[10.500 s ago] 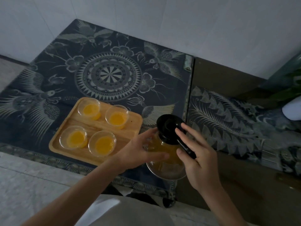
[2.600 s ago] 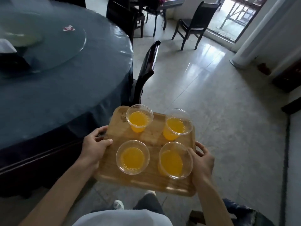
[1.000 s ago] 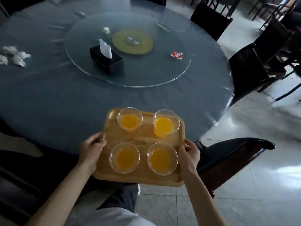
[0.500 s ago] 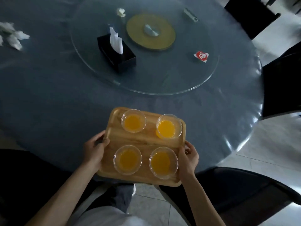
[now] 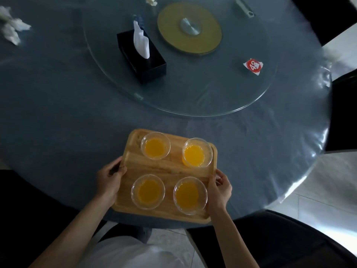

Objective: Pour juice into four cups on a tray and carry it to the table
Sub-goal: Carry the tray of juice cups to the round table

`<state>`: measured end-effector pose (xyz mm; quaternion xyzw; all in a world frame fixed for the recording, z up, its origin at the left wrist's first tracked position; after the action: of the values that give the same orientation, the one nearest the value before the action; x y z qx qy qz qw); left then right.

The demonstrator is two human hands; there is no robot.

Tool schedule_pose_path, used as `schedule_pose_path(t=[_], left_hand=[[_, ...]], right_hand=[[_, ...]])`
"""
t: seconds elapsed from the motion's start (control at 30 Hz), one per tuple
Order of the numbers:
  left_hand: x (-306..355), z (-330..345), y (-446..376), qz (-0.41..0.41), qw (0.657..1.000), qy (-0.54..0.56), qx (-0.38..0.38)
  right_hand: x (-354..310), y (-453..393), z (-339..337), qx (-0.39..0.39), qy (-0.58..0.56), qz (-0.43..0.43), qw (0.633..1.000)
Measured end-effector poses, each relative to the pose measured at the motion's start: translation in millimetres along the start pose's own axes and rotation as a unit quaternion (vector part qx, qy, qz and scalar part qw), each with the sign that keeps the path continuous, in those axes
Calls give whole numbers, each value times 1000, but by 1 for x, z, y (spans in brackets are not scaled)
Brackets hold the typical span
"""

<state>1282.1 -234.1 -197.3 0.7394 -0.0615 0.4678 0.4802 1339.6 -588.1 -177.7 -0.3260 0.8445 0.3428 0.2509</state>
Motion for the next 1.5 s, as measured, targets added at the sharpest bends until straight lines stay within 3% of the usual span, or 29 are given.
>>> schedule_pose_path(t=[0.67,1.03,1.27,1.5], left_hand=[[8,3,-5,4,996,-66,64],[6,-6,-3,-15,993,-68,94],[24,-2,8,62,979,-190,50],[43,6,20,169,917,-359,35]], right_hand=[[-7,-10,-8,-63,99,-20,993],[-8,-14,-2,-38,160,-16,986],[-9,-11,-5,-29,163,-3,986],[-6,-2,-9,-48,147,-33,987]])
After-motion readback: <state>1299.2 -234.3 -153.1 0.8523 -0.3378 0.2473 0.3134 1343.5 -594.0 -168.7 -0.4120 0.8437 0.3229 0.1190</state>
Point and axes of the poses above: each hand's wrist, its own y-axis away from the middle knuckle, its own z-axis out of the palm, x = y × z, the point moved 5 cm from there along -y, towards the middle knuckle, and after that the axes turned 10 degrees about y, right-handed, at the moved point
